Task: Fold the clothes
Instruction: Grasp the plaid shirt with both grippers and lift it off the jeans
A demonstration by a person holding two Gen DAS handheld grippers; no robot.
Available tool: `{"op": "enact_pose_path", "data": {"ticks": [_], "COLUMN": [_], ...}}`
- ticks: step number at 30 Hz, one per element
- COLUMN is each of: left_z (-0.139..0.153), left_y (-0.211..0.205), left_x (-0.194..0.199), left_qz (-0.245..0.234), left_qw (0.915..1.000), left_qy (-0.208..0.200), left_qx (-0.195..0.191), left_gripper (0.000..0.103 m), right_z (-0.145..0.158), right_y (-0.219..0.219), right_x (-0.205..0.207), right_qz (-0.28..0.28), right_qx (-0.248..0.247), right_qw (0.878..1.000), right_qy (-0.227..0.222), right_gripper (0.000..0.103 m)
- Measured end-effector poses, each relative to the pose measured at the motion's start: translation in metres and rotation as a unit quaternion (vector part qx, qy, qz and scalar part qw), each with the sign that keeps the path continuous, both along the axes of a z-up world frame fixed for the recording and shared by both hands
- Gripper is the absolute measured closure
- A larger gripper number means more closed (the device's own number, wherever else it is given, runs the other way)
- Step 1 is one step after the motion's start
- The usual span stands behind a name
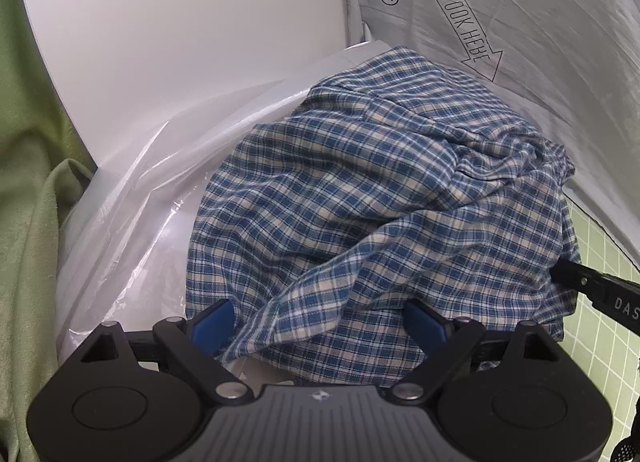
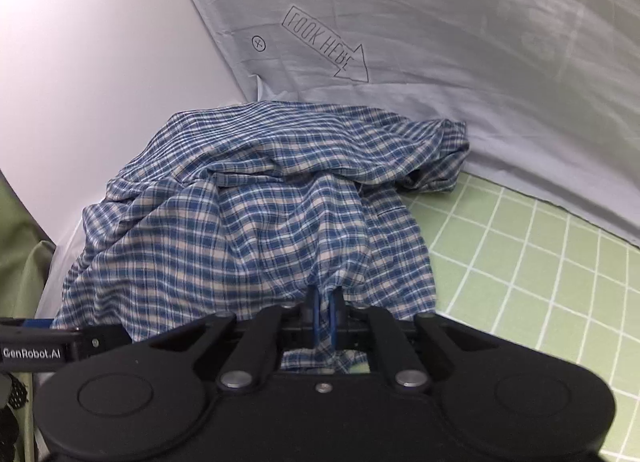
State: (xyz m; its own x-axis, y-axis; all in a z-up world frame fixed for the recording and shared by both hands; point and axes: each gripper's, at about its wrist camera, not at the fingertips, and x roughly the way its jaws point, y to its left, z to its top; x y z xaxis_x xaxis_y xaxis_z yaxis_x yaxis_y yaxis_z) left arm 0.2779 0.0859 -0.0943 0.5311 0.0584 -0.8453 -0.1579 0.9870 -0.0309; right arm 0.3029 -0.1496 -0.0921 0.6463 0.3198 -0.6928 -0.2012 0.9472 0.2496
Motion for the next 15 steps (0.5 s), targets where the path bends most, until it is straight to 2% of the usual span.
{"op": "enact_pose_path", "data": {"ticks": [5, 9, 12, 15], "left_z": [0.019, 0.030, 0.031, 0.023], "left_y": [-0.011, -0.030, -0.050, -0.075], "left_x": [-0.027, -0.063, -0.095, -0.131], "left_qz": [-0.017, -0.045, -0.075, -0.106], "left_qw": [0.9996, 0.9986, 0.9967, 0.9939], "left_qy": [-0.020, -0.026, -0.024, -0.007], "left_qx": [-0.003, -0.012, -0.019, -0.028], "left_gripper": [0.011, 0.011, 0.011, 0.011], "right_z": [0.019, 0.028, 0.027, 0.016], "right_y": [-0.026, -0.056, -0.089, -0.126], "right_x": [-0.047, -0.119, -0.184, -0.245], "right_qz": [-0.032, -0.070, -0.110, -0.161], "right_qx": [0.002, -0.024, -0.048, -0.043], "right_qw": [0.999, 0.997, 0.993, 0.985], "right_qy": [-0.018, -0.020, -0.004, 0.037], "right_gripper": [0.100, 0.100, 0.100, 0.100]}}
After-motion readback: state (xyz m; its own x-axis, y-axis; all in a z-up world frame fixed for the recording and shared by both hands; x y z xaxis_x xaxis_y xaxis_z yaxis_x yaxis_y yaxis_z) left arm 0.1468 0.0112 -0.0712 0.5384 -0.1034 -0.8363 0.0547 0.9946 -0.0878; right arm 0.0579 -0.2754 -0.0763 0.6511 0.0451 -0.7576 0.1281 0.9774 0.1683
